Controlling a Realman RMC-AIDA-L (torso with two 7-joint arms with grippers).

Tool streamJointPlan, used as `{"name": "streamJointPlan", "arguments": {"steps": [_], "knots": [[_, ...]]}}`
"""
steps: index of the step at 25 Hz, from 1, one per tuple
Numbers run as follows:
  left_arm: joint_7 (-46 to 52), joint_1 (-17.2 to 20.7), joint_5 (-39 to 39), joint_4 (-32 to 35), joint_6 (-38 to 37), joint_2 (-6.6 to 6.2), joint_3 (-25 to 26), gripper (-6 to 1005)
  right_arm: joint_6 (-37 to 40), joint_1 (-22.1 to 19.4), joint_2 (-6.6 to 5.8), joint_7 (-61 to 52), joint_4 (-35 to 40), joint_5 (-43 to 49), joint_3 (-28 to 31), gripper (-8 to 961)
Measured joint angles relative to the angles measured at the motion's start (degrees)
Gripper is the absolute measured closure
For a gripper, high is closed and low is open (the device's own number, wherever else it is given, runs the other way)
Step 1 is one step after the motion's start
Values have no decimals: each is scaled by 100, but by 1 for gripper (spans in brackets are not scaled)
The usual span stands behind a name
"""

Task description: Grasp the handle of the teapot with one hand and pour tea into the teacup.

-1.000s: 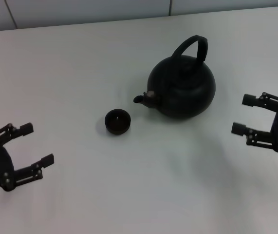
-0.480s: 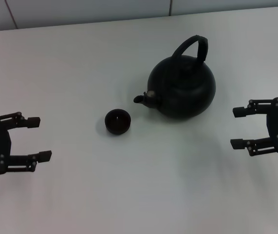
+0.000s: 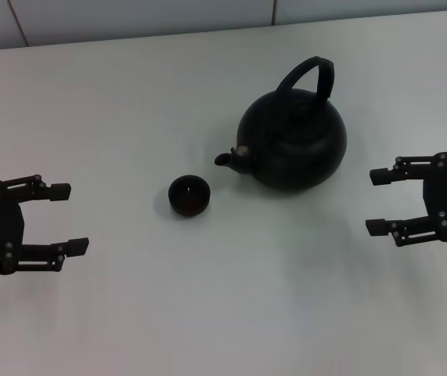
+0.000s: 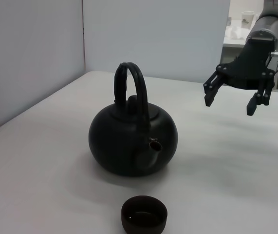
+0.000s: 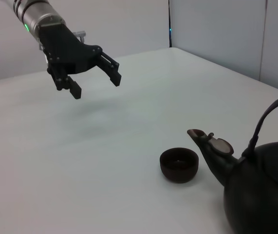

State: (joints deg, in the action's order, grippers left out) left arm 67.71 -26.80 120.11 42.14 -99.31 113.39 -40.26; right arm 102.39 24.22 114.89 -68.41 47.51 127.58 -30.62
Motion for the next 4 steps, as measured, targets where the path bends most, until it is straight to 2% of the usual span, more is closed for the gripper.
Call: {"name": "streamJointPlan", "arguments": {"steps": [4], "knots": [[1, 20, 2, 3, -3, 0, 1, 140, -35, 61, 18, 7, -1, 57, -4, 161]]}}
